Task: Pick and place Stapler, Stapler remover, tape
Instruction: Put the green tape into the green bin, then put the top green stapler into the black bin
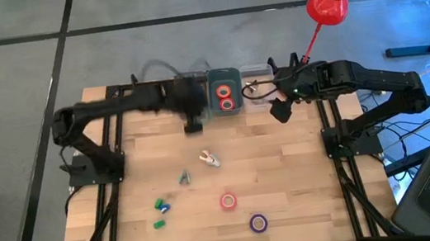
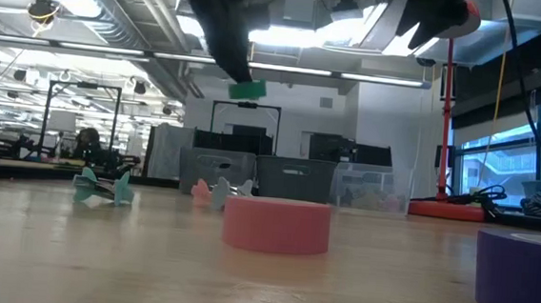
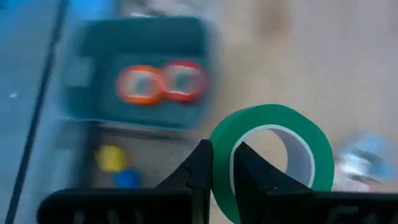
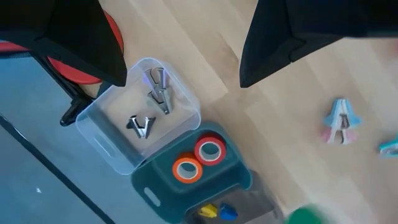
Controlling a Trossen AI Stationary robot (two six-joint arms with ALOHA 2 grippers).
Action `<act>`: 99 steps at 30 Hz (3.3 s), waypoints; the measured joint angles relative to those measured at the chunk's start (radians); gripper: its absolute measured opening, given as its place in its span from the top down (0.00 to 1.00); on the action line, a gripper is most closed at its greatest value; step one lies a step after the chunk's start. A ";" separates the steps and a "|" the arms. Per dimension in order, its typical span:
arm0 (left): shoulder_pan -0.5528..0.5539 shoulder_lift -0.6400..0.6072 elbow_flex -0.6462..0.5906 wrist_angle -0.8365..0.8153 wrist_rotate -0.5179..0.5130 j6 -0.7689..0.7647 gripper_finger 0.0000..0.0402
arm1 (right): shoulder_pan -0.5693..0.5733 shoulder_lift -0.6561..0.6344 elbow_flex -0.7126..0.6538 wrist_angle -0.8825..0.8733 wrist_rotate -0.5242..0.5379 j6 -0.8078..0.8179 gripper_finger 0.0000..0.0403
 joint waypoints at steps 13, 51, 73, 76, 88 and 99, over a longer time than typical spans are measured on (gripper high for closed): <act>0.312 0.478 0.456 0.030 0.208 0.207 0.92 | -0.040 -0.001 0.000 -0.008 0.017 0.023 0.22; 0.270 0.872 0.894 -0.152 0.274 0.177 0.48 | -0.072 -0.001 0.000 -0.060 0.031 0.023 0.22; 0.084 0.491 0.841 -0.844 0.505 -0.075 0.37 | -0.061 -0.001 0.000 -0.117 0.024 0.062 0.22; -0.019 0.377 0.690 -0.790 0.500 -0.143 0.37 | -0.047 -0.001 0.000 -0.122 0.024 0.079 0.22; -0.350 -0.224 -0.187 -0.379 0.204 -0.793 0.37 | -0.044 -0.001 0.000 -0.038 0.032 0.040 0.22; -0.554 -0.408 -0.528 -0.318 0.159 -1.493 0.37 | -0.044 -0.001 0.000 0.055 0.032 -0.037 0.22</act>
